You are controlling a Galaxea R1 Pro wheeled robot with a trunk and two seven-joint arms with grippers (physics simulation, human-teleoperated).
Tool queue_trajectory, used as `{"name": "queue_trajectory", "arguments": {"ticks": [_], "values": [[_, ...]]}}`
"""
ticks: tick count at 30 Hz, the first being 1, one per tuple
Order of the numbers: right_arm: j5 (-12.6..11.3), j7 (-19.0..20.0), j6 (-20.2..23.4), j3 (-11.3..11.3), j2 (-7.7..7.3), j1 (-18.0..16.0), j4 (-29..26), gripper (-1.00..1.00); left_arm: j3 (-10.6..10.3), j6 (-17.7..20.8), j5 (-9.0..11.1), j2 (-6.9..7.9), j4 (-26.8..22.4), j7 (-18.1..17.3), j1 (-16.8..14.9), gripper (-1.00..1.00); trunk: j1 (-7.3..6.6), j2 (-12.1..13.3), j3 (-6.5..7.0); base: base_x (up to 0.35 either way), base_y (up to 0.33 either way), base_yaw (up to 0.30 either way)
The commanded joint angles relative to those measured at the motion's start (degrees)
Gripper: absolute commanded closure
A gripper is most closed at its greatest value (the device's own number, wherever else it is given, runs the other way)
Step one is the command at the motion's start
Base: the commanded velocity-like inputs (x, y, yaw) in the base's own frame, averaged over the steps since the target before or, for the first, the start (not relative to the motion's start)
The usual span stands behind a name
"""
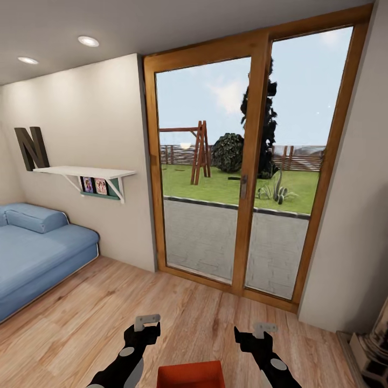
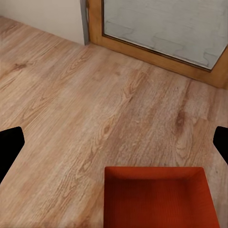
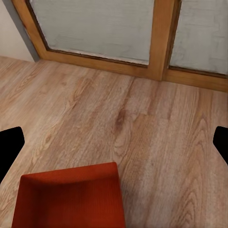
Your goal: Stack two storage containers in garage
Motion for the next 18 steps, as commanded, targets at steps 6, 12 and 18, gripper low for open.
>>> {"name": "queue_trajectory", "arguments": {"ticks": [6, 12, 18], "values": [[-0.6, -0.28, -0.17, 0.28, -0.01, -0.02, 0.05, -1.0, 0.41, -0.27, -0.17, -0.04, 0.06, 0.04, -0.02, -1.0, 0.02, -0.04, -0.21, 0.0, 0.0, 0.0], [-0.58, -0.31, -0.17, 0.28, -0.02, -0.02, 0.05, -1.0, 0.31, -0.38, -0.17, -0.01, 0.06, 0.15, -0.02, -1.0, 0.02, -0.04, -0.73, 0.0, 0.0, 0.0], [-0.6, -0.33, -0.16, 0.28, -0.02, -0.02, 0.05, -1.0, 0.25, -0.4, -0.25, 0.13, 0.06, 0.1, -0.02, -1.0, 0.02, -0.04, -1.28, 0.0, 0.0, 0.0]]}}
